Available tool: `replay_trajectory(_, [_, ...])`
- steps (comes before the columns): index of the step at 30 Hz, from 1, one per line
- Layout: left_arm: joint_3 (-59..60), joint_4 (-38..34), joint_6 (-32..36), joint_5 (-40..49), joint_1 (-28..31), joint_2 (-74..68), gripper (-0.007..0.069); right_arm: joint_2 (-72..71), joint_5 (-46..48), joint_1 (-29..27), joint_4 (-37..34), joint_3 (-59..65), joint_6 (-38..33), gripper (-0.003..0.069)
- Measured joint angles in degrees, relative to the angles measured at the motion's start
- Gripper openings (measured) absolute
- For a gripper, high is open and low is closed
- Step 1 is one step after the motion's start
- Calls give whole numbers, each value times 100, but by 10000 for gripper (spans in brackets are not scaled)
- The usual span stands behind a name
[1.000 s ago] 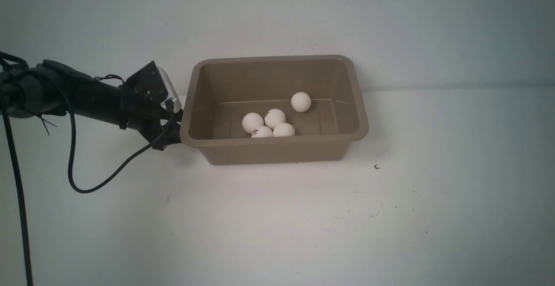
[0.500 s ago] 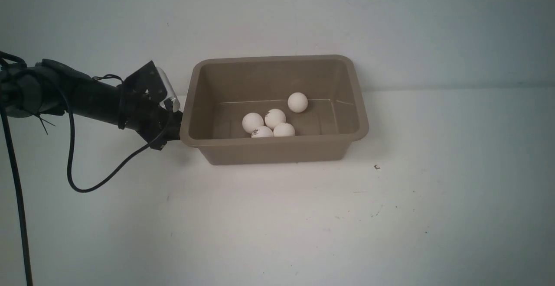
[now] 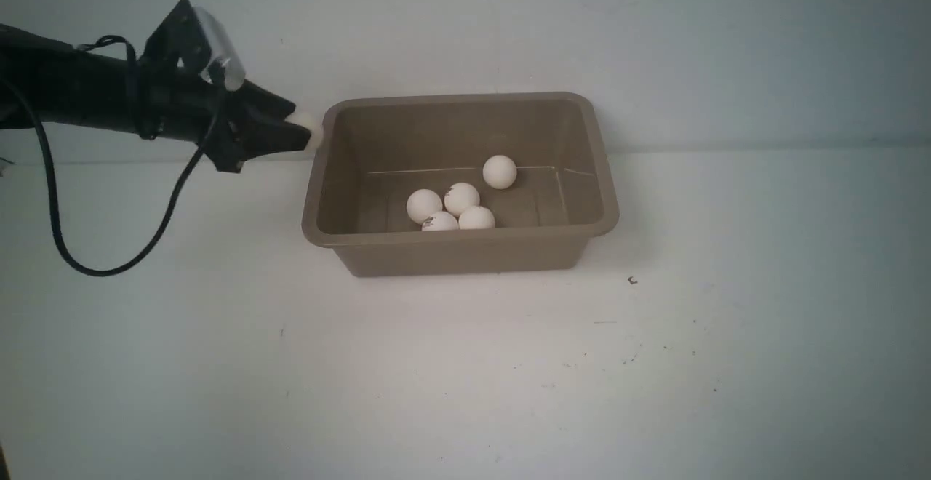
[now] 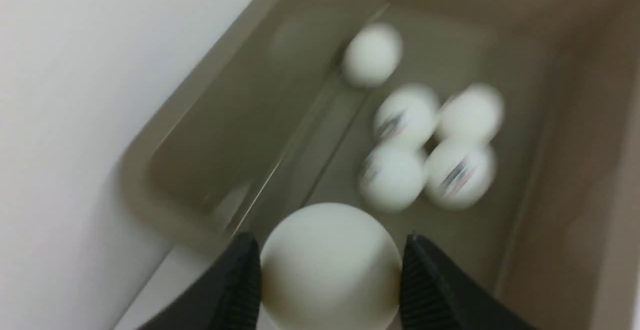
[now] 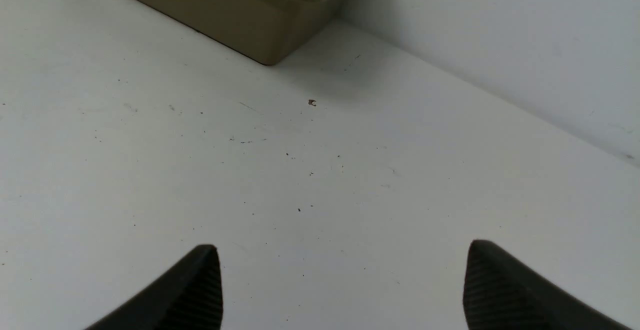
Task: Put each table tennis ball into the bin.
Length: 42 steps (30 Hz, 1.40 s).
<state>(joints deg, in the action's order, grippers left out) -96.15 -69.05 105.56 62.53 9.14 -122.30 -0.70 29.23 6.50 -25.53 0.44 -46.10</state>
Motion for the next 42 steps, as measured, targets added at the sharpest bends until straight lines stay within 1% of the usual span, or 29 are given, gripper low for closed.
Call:
replay_trajectory(1, [0,-22,23,0,-40,-8,321,0,0,0,0,0,0,589])
replay_trajectory(3, [0,-41,128,-70,-297,-51,321,0,0,0,0,0,0,589])
replay_trajectory(4, [0,24,152,-238,-491,-100,321,0,0,0,0,0,0,589])
replay_trajectory(8, [0,432,167,-807,-848,-233,321,0,0,0,0,0,0,589])
replay_trajectory(13, [0,652,113,-1169,-928,-279,330,0,0,0,0,0,0,589])
replay_trajectory(14, [0,652,33,-1213,-928,-279,344,0,0,0,0,0,0,589])
replay_trajectory(15, [0,652,-109,-1304,-928,-279,377,0,0,0,0,0,0,589])
replay_trajectory(16, [0,652,-140,-1321,-928,-279,377,0,0,0,0,0,0,589])
replay_trajectory(17, [0,652,-442,-1447,-923,-279,436,0,0,0,0,0,0,589])
replay_trajectory(19, [5,655,-780,-1548,-923,-248,493,0,0,0,0,0,0,589])
replay_trajectory(20, [4,668,-929,-1571,-912,-210,514,0,0,0,0,0,0,589])
replay_trajectory(22, [6,690,-1096,-1623,-893,-36,533,0,0,0,0,0,0,589])
replay_trajectory(26, [11,749,-1199,-1729,-786,620,528,0,0,0,0,0,0,589])
replay_trajectory(30, [11,736,-1477,-2023,-603,1341,497,0,0,0,0,0,4,589])
replay_trajectory(33, [11,730,-1798,-2155,-444,1846,479,0,0,0,0,0,4,589])
replay_trajectory(37, [11,730,-2212,-2234,-281,2352,478,0,0,0,0,0,4,589])
replay_trajectory(42, [11,730,-3021,-2196,-136,2774,478,0,0,0,0,0,4,589])
